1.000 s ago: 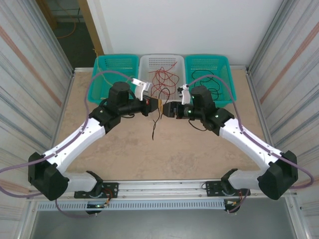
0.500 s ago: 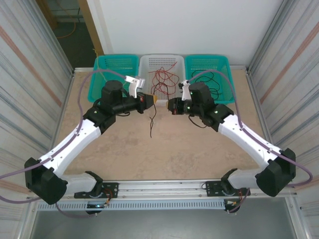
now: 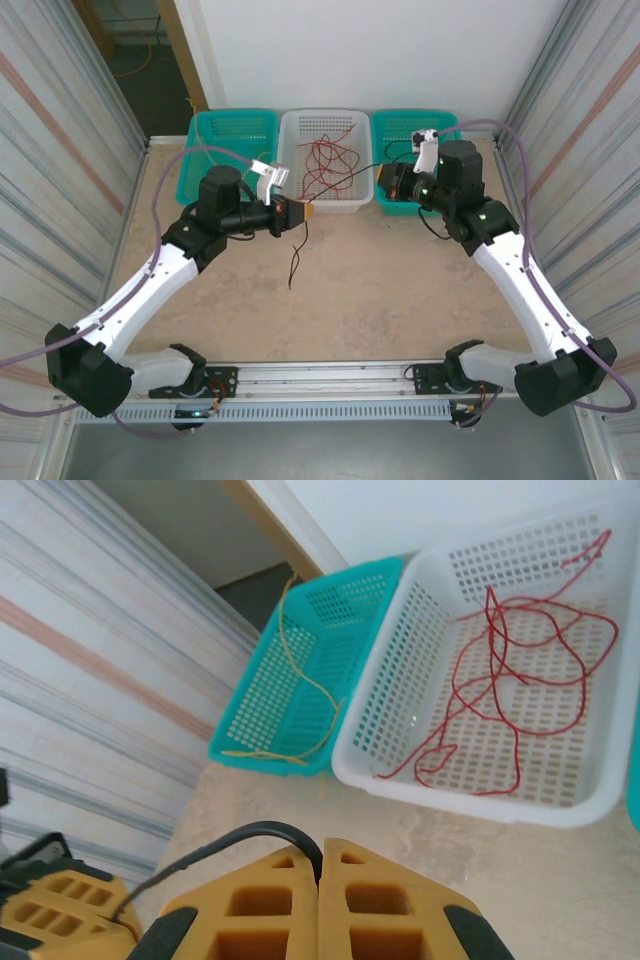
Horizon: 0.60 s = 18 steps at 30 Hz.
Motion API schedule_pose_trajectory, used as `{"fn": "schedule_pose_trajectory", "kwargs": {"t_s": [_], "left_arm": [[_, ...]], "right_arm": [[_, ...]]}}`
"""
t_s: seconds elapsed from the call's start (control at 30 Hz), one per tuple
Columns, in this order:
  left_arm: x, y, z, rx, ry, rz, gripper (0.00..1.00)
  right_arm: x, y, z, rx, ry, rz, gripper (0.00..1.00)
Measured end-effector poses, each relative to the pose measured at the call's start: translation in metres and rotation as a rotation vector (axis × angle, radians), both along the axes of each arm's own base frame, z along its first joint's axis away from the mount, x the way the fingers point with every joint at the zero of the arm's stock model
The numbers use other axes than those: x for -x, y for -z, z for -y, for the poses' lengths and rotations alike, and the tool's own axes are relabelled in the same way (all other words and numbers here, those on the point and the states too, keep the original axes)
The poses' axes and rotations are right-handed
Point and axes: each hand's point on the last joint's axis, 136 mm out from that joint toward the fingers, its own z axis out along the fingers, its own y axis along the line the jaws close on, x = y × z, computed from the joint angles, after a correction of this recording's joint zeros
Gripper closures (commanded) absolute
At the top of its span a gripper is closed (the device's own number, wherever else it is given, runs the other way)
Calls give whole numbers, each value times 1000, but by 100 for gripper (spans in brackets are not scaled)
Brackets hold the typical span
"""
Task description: Untangle the cables
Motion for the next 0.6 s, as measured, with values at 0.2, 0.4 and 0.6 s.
{"fn": "schedule_pose_trajectory", "kwargs": {"t_s": [0.2, 0.4, 0.6], "left_arm": [[1, 8, 2, -7, 14, -29, 66], [1, 9, 2, -12, 13, -33, 47], [7, 15, -3, -17, 3, -38, 44]], "right_arm": [[-3, -41, 5, -20, 21, 75, 100], [-3, -90, 10, -28, 39, 188, 100], [-18, -118, 31, -6, 127, 231, 100]]}}
